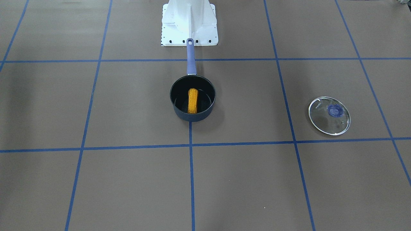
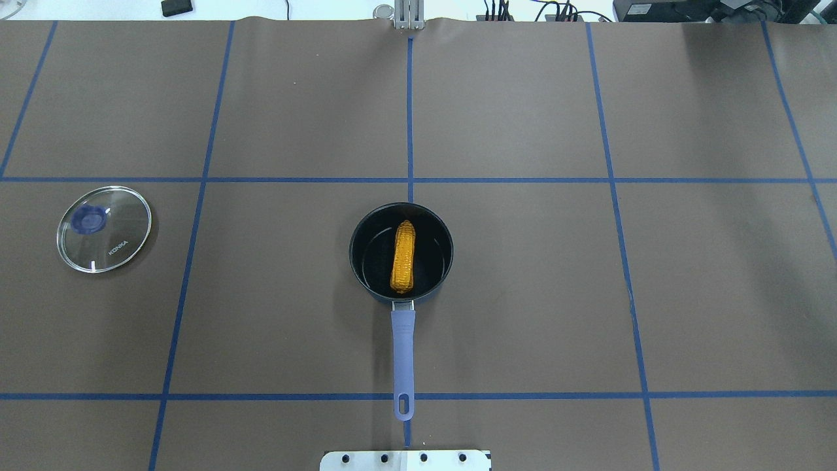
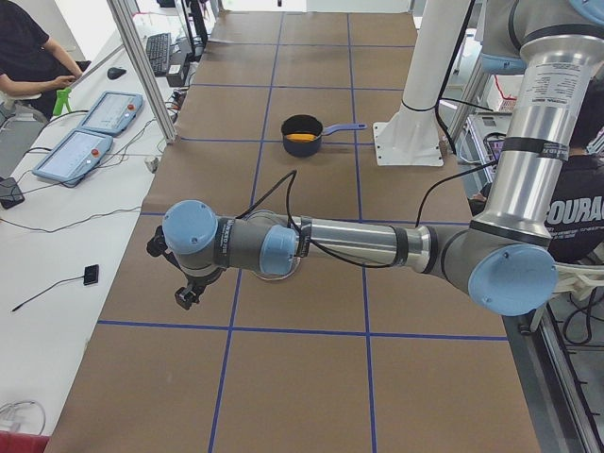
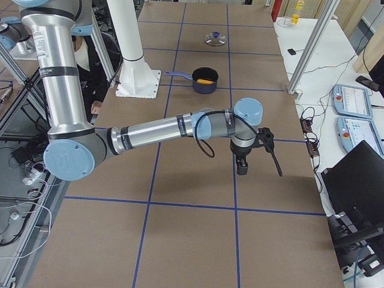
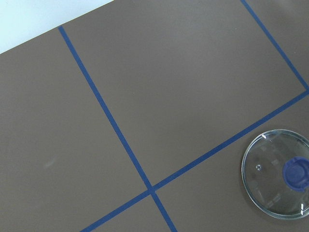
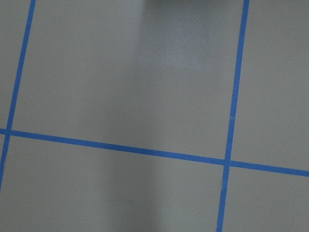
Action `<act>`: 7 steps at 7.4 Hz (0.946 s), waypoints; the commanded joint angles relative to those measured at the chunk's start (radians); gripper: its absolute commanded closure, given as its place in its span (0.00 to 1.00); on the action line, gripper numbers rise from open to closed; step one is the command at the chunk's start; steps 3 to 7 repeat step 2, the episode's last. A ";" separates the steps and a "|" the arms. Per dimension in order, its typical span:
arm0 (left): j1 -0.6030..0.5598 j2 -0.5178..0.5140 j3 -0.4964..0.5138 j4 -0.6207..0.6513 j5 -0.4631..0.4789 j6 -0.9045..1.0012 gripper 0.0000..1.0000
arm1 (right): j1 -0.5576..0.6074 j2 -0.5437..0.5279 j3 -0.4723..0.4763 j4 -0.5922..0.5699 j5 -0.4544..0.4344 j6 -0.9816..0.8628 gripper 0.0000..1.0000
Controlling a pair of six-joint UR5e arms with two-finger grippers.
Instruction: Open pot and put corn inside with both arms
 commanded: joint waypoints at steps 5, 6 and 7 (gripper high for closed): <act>0.001 -0.002 0.001 0.000 0.000 -0.001 0.03 | -0.001 0.000 -0.005 0.003 -0.001 -0.001 0.00; 0.001 -0.002 0.001 0.000 0.000 -0.001 0.03 | -0.001 0.000 -0.005 0.003 -0.001 -0.001 0.00; 0.001 -0.002 0.001 0.000 0.000 -0.001 0.03 | -0.001 0.000 -0.005 0.003 -0.001 -0.001 0.00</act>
